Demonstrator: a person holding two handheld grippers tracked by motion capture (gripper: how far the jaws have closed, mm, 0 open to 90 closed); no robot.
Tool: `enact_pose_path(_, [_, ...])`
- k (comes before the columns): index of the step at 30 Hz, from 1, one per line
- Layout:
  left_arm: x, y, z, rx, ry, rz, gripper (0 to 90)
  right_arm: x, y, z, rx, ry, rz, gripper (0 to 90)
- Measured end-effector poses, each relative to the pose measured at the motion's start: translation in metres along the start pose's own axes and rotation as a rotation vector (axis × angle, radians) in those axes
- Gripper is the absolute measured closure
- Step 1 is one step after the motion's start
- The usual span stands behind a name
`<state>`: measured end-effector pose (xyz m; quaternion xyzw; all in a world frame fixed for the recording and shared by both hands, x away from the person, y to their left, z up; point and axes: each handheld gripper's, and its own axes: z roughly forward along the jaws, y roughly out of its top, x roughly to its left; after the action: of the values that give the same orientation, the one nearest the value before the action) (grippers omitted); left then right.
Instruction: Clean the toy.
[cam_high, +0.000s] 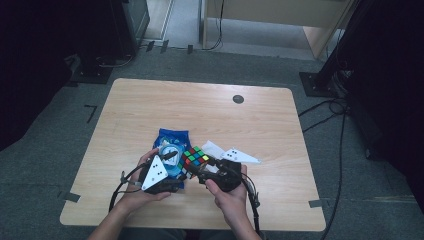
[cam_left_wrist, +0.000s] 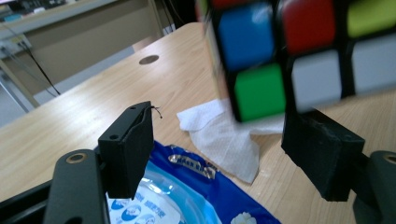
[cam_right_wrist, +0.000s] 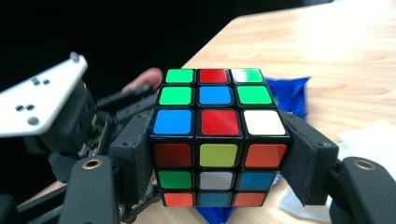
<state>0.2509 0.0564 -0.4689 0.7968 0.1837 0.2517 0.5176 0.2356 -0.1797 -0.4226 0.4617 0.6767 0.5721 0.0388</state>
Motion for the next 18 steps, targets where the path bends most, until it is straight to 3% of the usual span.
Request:
enact_pose_path(3, [-0.005, 0.001, 0.0, 0.006, 0.012, 0.031, 23.7, 0.005, -0.003, 0.006, 0.013, 0.009, -0.016, 34.6])
enact_pose_path(10, [-0.012, 0.005, 0.002, -0.01, 0.014, 0.046, 18.2, 0.007, -0.005, 0.011, 0.037, 0.009, 0.004, 34.5])
enact_pose_path(18, [-0.021, 0.005, 0.005, -0.014, 0.034, 0.108, 18.9, 0.009, -0.009, 0.016, 0.066, -0.034, 0.004, 34.6])
